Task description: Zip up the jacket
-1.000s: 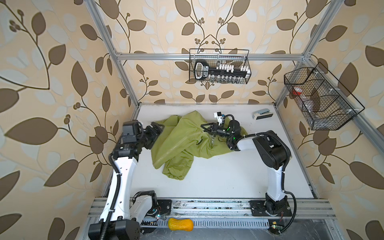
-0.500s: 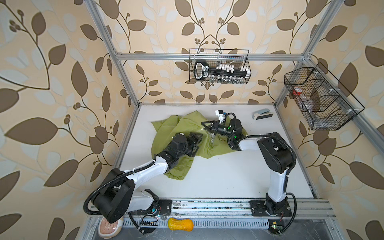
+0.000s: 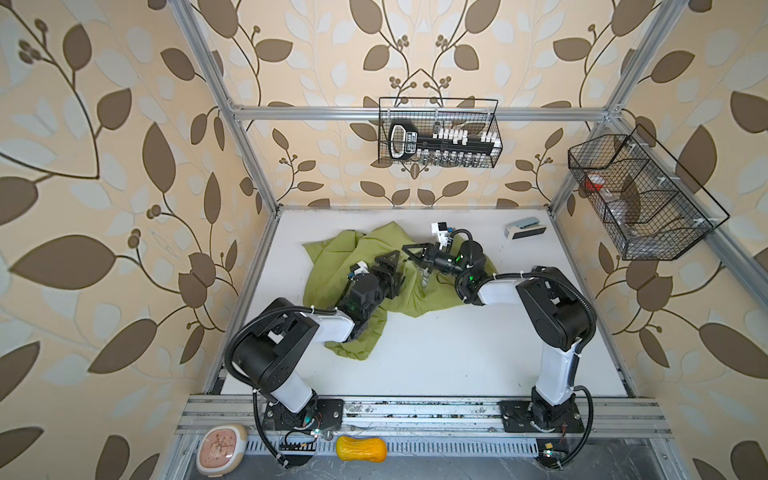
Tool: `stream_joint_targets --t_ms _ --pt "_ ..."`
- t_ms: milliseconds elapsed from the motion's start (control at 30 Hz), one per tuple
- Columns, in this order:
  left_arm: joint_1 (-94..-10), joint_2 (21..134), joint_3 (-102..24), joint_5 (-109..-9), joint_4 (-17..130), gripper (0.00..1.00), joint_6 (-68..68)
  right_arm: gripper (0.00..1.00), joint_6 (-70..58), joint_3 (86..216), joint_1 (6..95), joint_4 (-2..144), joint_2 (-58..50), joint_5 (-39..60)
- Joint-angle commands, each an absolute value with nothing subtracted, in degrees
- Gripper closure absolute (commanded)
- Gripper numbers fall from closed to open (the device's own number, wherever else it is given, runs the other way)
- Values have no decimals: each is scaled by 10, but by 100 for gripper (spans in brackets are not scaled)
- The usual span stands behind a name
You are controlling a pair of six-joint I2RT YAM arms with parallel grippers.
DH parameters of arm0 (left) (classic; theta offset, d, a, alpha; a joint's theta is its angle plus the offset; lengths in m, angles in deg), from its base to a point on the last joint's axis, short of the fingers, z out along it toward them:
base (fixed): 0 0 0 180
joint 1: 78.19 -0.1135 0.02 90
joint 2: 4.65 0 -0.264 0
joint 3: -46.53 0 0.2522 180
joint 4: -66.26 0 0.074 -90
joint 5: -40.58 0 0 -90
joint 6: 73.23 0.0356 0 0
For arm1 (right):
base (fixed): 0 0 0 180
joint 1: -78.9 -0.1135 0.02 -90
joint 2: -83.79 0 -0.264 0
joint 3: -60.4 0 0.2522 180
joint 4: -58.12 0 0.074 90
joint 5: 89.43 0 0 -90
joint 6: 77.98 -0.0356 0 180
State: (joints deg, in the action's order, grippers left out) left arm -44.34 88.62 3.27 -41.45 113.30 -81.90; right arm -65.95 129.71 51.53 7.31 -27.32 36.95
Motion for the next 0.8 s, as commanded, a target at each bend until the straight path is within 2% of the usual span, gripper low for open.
stream_joint_targets --t_ms 0,233,367,533,700,767 --pt "-438 888 58 -363 1254 17 -845 100 -673 1282 512 31 -248 363" --pt "-445 817 48 -349 1122 26 -785 100 -665 1269 512 33 -233 369" --pt "-469 788 24 -378 1053 48 -761 100 -659 1257 511 33 -226 373" --pt "-491 819 6 -430 1065 68 -770 100 -654 1253 510 33 -222 380" --pt "-497 827 -11 -475 1059 100 -765 100 -629 1256 510 59 -219 386" --pt "-500 800 -29 -498 995 100 -740 100 -614 1258 510 74 -219 389"
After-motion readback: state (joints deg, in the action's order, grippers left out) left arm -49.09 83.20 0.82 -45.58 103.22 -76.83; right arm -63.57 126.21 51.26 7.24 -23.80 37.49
